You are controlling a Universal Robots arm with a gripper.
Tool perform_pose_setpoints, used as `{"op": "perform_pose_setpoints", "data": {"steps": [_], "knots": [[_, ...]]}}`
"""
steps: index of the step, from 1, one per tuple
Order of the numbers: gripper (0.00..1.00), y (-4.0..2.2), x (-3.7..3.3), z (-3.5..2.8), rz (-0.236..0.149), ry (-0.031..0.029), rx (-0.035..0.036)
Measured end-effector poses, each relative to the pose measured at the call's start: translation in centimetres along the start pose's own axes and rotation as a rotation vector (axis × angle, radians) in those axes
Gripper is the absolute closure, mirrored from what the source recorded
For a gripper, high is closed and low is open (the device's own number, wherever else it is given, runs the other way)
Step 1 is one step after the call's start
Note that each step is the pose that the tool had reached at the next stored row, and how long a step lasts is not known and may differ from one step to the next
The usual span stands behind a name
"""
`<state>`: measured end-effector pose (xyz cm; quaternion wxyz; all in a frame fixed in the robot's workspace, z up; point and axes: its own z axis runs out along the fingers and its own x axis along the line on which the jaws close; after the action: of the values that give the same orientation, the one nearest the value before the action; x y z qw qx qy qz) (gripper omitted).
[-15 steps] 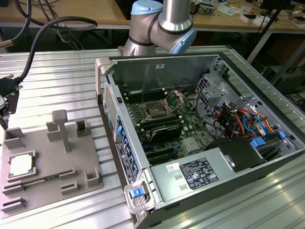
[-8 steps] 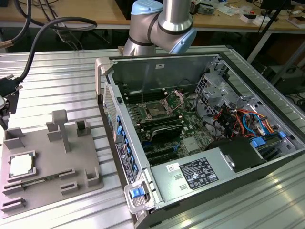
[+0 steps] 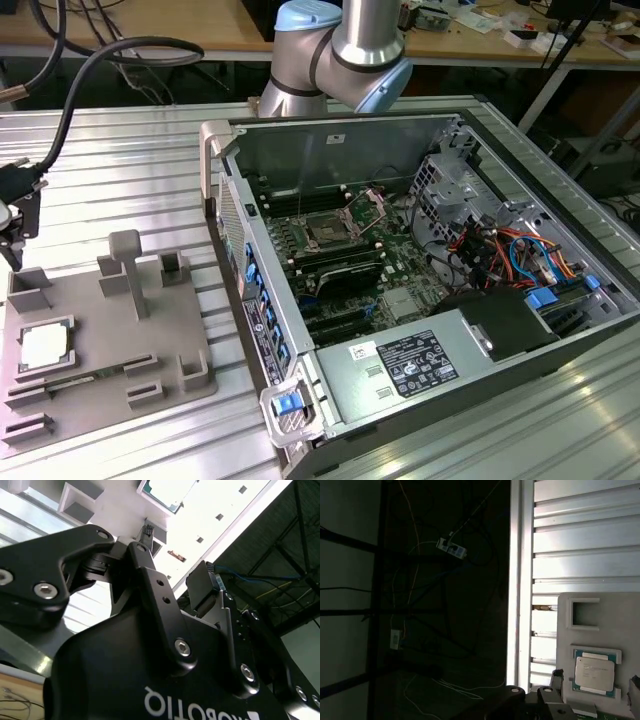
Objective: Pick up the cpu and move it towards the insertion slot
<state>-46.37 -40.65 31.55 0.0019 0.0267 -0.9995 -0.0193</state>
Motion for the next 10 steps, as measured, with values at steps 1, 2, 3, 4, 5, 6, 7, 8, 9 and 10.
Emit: {"op": "perform_pose_setpoints", "data": {"steps": [1, 2, 3, 4, 5, 6, 7, 8, 9, 10], "knots": [[0.45, -0.01, 0.03, 0.17, 0.0, 0.0004, 0.0002], [0.45, -0.11, 0.07, 0.62, 0.0, 0.0003, 0.0001], [0.45, -0.3, 0.07, 0.95, 0.0, 0.0003, 0.0001], [0.45, -0.45, 0.07, 1.22, 0.0, 0.0004, 0.0002], [0.45, -0.63, 0.09, 1.53, 0.0, 0.0004, 0.0003], [0.45, -0.76, 0.09, 1.96, 0.0, 0.0003, 0.0002], [0.45, -1.0, 0.09, 3.28, 0.0, 0.0003, 0.0001], [0.45, -1.09, 0.09, 3.63, 0.0, 0.0003, -0.0003], [0.45, -1.15, 0.09, 3.82, 0.0, 0.0002, -0.0008], [0.45, -1.23, 0.1, 4.02, 0.0, 0.0003, -0.0011]]}}
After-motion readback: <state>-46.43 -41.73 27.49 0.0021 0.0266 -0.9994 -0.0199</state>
